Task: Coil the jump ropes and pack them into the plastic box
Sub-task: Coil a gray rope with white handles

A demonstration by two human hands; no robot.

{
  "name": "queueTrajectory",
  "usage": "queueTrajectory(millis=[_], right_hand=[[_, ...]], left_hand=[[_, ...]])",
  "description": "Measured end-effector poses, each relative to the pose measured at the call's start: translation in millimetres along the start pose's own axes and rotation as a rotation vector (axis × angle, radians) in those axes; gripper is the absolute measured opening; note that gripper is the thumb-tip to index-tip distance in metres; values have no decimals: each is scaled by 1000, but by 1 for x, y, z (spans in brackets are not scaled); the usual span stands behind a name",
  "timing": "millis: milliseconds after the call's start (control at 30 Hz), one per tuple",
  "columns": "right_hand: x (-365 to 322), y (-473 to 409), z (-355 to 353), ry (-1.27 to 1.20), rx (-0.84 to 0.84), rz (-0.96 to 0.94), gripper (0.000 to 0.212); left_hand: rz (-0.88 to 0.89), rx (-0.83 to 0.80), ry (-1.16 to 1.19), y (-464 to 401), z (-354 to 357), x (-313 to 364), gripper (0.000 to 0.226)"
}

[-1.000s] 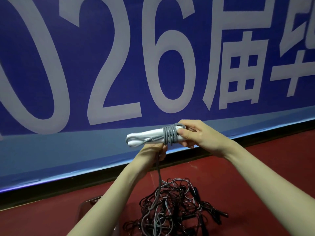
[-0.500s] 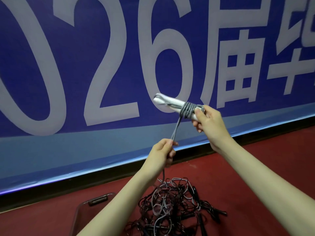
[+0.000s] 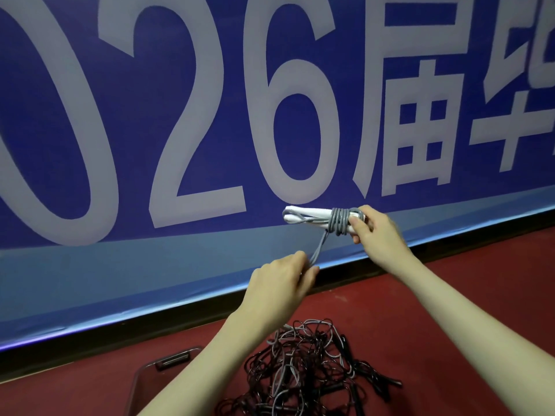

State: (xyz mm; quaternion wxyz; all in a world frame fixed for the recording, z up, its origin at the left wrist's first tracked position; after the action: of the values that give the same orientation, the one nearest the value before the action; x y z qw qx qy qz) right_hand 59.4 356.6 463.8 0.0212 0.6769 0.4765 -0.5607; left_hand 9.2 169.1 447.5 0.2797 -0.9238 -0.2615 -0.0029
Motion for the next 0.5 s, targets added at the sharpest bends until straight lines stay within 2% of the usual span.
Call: queueTrajectory(millis=[133, 300, 400, 500], right_hand=[[-10, 5, 0, 142, -41, -112, 15], [-18, 7, 3, 204, -115, -200, 10], [-23, 9, 13, 262, -225, -236, 9], [-33, 15, 24, 338, -363, -270, 12]], left_hand=[[91, 76, -26, -5, -17, 6, 29], [244, 280, -78, -7, -37, 5, 38], [278, 333, -119, -9, -47, -2, 38], [278, 320, -70, -11, -57, -10, 37]])
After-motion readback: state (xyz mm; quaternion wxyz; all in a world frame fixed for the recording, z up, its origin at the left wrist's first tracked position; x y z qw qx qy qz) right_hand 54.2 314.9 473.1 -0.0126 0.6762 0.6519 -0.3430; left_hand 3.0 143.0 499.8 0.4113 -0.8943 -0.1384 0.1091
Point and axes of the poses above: each hand's wrist, its own y-axis away from the middle knuckle, its own z-axis out of the palm, x = y × z, the point moved 7 cm from there along -y, towards the middle knuckle, and after that the axes turned 1 degree about -y, right-handed, at the moved point
